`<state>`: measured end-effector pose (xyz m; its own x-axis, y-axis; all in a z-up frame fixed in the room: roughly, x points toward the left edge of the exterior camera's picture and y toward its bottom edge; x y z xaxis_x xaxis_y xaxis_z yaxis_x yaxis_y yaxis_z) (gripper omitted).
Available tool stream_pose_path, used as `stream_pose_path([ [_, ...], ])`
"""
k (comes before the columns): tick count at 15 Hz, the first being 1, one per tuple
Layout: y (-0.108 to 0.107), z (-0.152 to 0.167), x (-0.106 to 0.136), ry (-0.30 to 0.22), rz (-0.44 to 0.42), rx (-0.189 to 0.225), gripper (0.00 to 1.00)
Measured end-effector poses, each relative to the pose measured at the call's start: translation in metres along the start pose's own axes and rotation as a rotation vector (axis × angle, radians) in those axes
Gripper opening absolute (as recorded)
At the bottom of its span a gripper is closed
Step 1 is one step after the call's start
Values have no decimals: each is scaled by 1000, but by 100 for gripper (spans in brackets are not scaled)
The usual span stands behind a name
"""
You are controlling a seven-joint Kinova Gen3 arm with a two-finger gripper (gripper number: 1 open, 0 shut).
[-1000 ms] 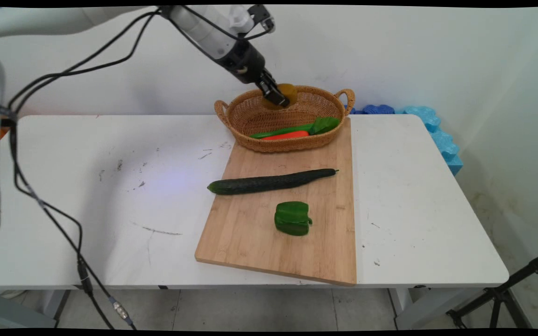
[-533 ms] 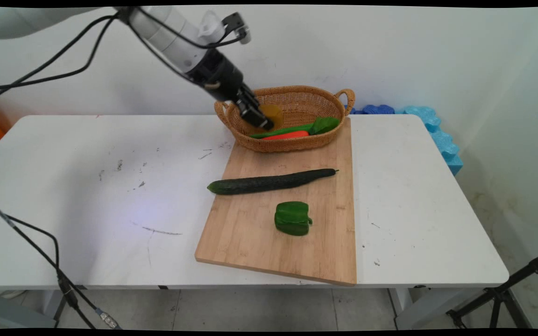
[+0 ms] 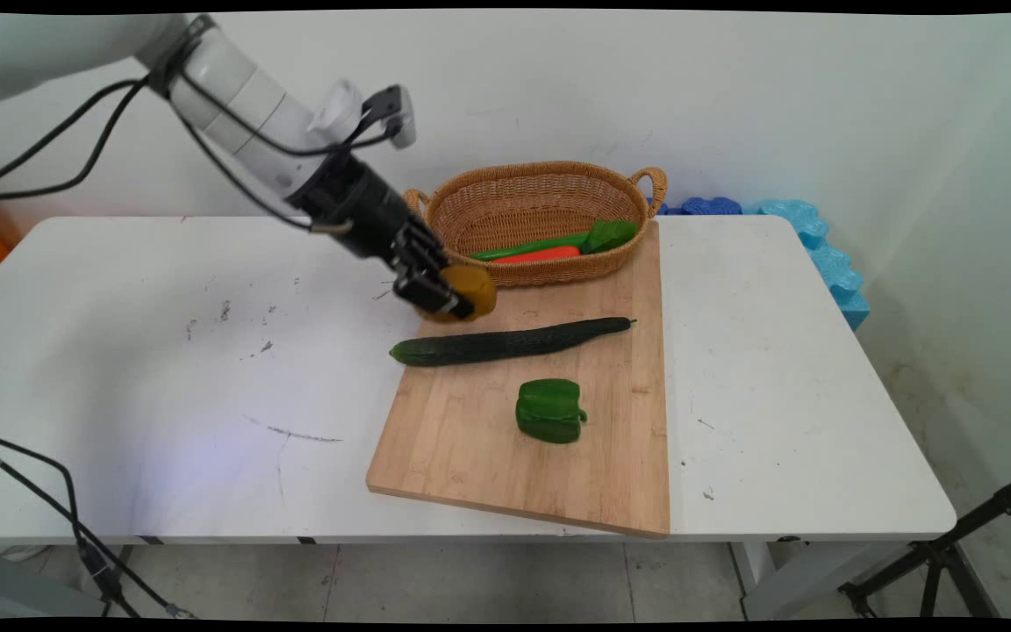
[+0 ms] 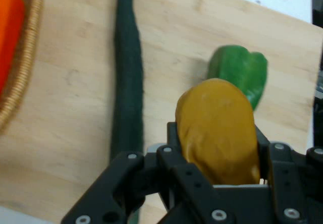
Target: Place the picked object on the cutting board
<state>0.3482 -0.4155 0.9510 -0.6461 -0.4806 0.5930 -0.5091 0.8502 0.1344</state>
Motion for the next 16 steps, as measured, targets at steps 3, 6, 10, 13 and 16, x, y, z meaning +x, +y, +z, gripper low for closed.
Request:
stream_pose_path([
  [3, 14, 7, -20, -13, 21, -26, 0],
  [6, 22, 22, -40, -27, 43, -40, 0],
  [10, 26, 47, -58, -39, 62, -42, 0],
  [13, 25, 68, -68, -48, 69, -39, 0],
  [16, 23, 86, -76, -57, 72, -34, 0],
])
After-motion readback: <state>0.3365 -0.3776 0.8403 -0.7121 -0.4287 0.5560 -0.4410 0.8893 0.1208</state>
